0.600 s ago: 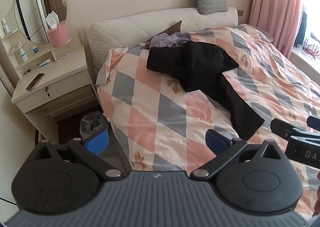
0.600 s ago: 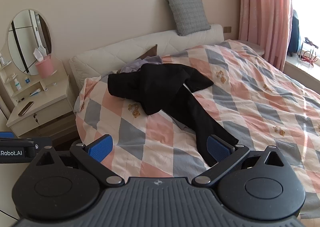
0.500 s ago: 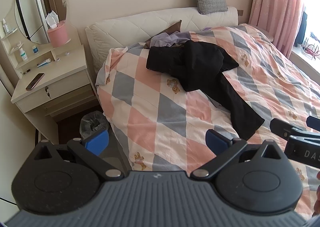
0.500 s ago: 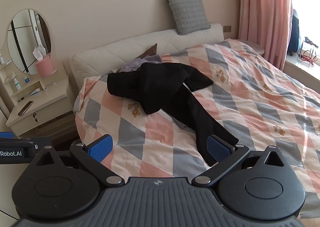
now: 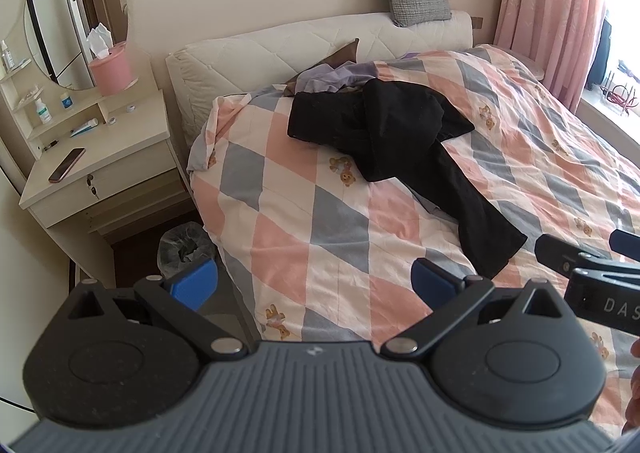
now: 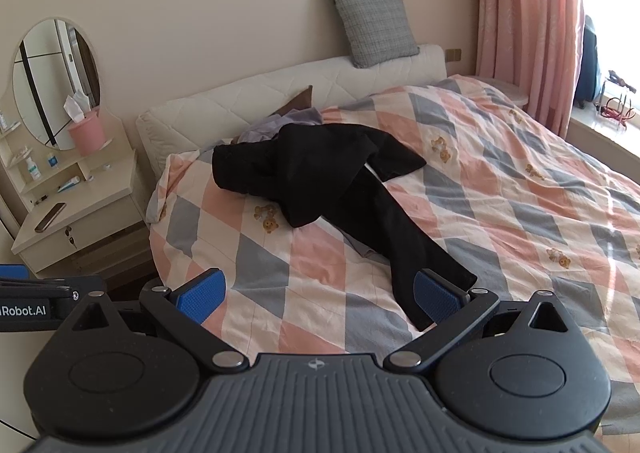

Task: Fold clothes
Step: 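Approach the crumpled black trousers on the bed with both tools open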

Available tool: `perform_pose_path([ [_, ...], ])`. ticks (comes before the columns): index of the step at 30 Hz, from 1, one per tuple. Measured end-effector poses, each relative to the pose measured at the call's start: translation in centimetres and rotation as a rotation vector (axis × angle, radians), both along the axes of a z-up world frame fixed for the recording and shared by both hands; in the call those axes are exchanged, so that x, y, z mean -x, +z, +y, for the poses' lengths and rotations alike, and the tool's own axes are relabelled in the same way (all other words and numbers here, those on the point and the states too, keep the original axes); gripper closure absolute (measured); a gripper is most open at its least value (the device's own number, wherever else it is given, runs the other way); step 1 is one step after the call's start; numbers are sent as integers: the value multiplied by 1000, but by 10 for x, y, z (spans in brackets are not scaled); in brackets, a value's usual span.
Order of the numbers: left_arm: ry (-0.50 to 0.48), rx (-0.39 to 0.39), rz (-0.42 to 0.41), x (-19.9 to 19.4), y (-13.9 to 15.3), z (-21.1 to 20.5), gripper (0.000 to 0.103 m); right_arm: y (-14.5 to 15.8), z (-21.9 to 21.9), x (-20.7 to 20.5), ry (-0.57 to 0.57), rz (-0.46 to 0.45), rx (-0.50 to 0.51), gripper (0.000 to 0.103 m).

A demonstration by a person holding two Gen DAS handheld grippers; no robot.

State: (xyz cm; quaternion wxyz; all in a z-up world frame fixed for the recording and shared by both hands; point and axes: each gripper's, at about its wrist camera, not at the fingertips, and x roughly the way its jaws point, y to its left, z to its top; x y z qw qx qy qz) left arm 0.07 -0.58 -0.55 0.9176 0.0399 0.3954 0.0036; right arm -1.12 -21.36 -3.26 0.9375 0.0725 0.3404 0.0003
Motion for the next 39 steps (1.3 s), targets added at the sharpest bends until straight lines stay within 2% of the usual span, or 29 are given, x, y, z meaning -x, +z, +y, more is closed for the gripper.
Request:
perform_pose_path([
  [24, -29, -2, 36, -26, -8, -1, 1, -11, -3, -27, -14, 30, 4, 0],
  [32, -42, 3, 69, -73, -20, 13, 1, -19, 6, -65, -36, 47, 13, 0],
  [39, -96, 3, 108, -142, -35, 26, 1, -33, 15, -125, -86, 82, 7, 0],
])
